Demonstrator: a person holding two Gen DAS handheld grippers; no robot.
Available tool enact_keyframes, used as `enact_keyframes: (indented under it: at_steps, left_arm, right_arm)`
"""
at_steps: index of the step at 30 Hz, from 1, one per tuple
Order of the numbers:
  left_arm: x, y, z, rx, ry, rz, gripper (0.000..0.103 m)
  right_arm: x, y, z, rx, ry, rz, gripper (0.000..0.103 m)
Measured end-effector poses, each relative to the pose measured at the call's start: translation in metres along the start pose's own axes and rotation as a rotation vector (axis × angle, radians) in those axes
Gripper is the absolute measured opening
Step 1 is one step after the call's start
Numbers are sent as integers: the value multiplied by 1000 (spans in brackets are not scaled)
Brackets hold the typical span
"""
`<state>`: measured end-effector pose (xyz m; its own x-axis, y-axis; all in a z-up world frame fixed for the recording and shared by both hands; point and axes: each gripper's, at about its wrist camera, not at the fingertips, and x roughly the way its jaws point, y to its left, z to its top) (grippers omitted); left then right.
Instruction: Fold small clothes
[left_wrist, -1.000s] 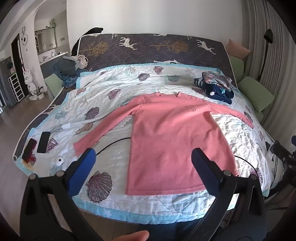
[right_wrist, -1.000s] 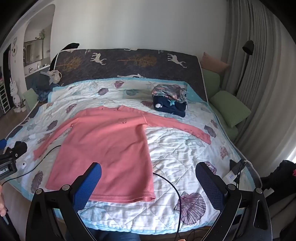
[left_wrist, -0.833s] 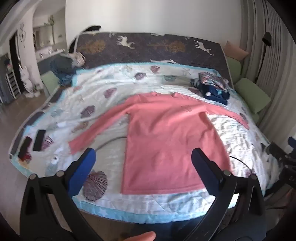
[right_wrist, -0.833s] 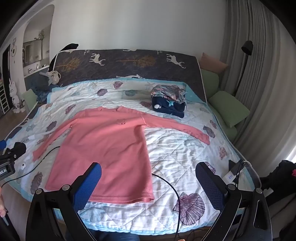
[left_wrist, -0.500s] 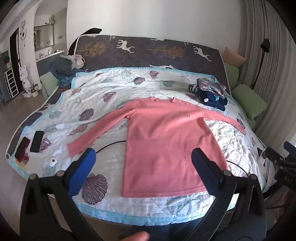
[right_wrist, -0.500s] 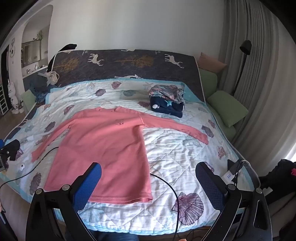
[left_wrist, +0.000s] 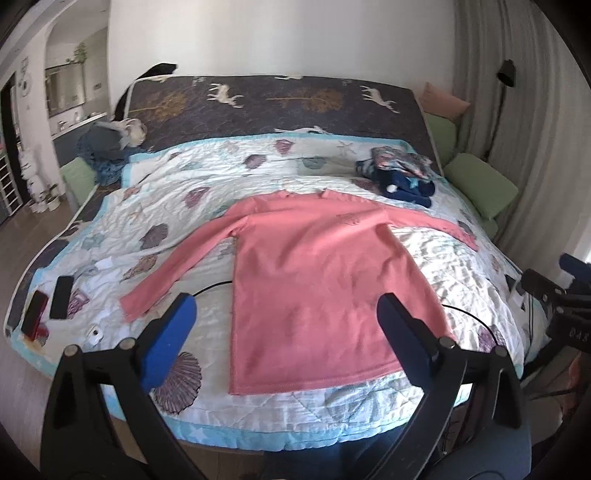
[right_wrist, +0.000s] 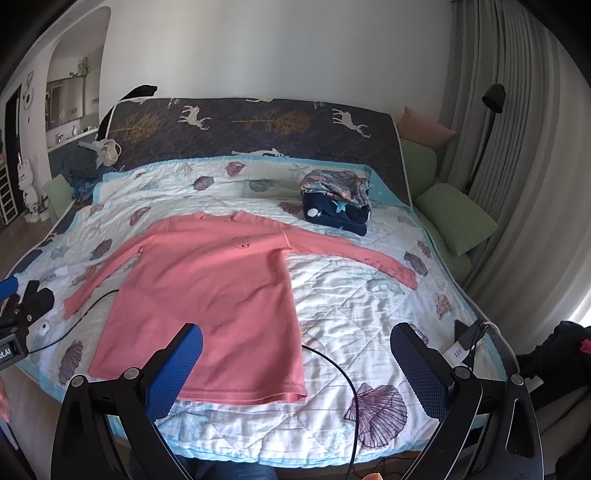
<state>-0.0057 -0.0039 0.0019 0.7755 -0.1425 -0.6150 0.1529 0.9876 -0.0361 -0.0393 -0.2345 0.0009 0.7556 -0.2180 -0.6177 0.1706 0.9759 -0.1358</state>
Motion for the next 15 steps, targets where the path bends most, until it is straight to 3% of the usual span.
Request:
enact_keyframes:
  at_steps: [11, 15]
  left_arm:
    - [0, -1, -2, -6, -21, -1, 98]
    - [1, 1, -5, -12, -32, 39, 86]
  right_arm:
    - [0, -2, -1, 7, -4, 0, 103]
    - [0, -2, -1, 12, -6, -1, 103]
